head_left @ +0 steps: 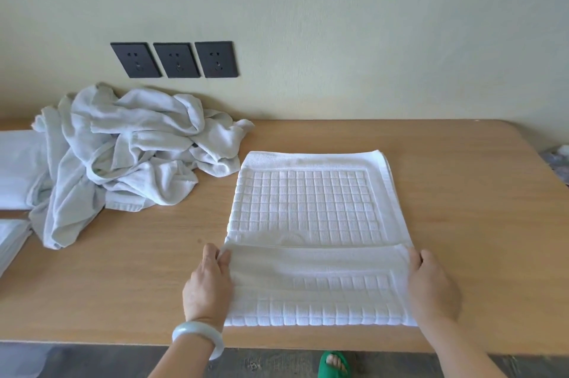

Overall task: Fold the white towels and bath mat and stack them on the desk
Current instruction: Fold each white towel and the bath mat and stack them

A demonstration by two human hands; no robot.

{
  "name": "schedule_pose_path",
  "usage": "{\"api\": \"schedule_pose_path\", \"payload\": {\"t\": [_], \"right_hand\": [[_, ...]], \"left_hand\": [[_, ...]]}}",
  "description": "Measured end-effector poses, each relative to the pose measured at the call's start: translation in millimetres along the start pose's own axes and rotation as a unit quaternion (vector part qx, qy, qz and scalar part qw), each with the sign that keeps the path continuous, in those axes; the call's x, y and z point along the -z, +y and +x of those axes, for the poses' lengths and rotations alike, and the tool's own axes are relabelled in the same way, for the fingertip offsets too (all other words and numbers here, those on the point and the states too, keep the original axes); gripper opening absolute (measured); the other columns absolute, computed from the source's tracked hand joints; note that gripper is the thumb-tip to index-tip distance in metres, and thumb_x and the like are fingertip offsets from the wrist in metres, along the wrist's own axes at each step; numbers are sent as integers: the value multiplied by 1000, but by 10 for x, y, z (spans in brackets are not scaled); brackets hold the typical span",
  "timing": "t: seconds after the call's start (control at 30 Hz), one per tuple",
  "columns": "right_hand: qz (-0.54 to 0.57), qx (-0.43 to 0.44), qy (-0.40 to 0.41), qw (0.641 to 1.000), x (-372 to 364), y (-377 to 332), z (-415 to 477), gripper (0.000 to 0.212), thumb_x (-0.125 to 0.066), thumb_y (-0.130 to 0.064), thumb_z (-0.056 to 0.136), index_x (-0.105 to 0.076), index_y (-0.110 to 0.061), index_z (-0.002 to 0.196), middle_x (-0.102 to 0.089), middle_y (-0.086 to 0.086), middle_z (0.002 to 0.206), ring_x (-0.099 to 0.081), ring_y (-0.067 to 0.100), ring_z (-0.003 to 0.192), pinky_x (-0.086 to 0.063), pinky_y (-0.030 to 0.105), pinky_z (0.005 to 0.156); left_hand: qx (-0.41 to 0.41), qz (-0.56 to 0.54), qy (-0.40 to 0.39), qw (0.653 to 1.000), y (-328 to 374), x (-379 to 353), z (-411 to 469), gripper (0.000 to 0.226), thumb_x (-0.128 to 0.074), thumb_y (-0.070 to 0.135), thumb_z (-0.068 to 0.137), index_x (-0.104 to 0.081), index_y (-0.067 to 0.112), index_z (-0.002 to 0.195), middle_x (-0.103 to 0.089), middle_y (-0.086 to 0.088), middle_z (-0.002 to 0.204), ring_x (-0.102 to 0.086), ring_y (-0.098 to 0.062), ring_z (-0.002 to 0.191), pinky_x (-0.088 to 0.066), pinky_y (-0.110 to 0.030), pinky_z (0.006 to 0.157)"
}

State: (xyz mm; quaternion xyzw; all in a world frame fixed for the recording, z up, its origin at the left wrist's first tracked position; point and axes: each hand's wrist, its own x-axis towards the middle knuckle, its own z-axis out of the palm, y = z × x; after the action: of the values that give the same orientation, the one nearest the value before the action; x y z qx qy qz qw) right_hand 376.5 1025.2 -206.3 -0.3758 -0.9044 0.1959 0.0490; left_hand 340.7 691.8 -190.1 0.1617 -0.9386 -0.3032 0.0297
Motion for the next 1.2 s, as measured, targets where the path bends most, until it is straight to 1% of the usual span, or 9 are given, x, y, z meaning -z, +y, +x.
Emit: {"api": "schedule_pose_path", "payload": {"t": [0.37,0.53,0.67,0.73,0.83,0.93,1.07,1.13,1.2], "right_hand": [[-9,15,-12,1000,62,-8,98,53,-20,-47,99,-49,-6,80,-52,10,66,-49,31,64,-38,38,57],[-62,-1,-122,991,175,-126,256,64,-20,-58,97,-54,-6,113,-63,17,106,-54,31,87,-37,36,69],[-24,49,-92,994,123,-101,224,45,-32,-49,99,-52,-12,111,-63,7,87,-58,29,76,-43,37,60],[-13,55,-47,997,85,-70,172,45,-30,-46,100,-51,-9,113,-59,6,79,-53,28,67,-32,32,50],[-4,65,-17,998,86,-64,120,47,-26,-43,100,-51,-5,113,-62,12,81,-47,26,64,-27,33,50],[-42,45,-23,998,140,-188,123,36,-34,-37,101,-48,-6,111,-63,14,97,-47,27,71,-34,35,57],[-68,280,43,957,150,-551,60,19,-70,-11,78,-58,-10,93,-60,7,92,-55,31,85,-42,43,73],[-62,424,-65,901,99,-726,-9,19,-68,-11,83,-59,-16,99,-59,-3,96,-55,23,90,-42,40,83],[-95,464,-167,865,25,-847,-38,19,-57,-23,92,-55,-21,111,-52,-9,104,-50,16,101,-32,36,95]], "left_hand": [[-7,48,-29,998,30,-26,95,28,-31,43,102,-40,21,87,-52,7,60,-48,-22,56,-35,-32,53],[33,72,-50,996,88,-33,145,29,-36,41,101,-42,12,101,-60,-8,89,-58,-31,82,-42,-36,67],[-116,161,69,978,209,-55,41,29,-62,28,89,-55,7,107,-53,-9,99,-52,-27,89,-49,-39,78],[-241,158,59,956,231,-140,-72,31,-57,29,91,-57,11,116,-56,-6,110,-56,-25,98,-50,-38,84],[-294,204,-50,933,75,-310,-172,51,-31,42,99,-47,16,140,-46,-6,146,-42,-25,137,-29,-38,112],[-260,214,-63,939,49,-361,-141,56,-22,44,101,-31,19,151,-25,-5,158,-19,-20,147,-4,-34,117],[-297,194,-95,930,365,-309,-57,52,-23,29,103,-18,17,153,-11,-1,161,-5,-21,150,2,-35,119],[-329,167,-142,918,456,-296,15,48,-33,24,104,-28,20,151,-28,5,156,-19,-20,148,3,-32,122],[-345,178,-147,910,522,-247,90,40,-47,29,99,-46,23,139,-48,5,135,-42,-17,130,-12,-34,120]]}}
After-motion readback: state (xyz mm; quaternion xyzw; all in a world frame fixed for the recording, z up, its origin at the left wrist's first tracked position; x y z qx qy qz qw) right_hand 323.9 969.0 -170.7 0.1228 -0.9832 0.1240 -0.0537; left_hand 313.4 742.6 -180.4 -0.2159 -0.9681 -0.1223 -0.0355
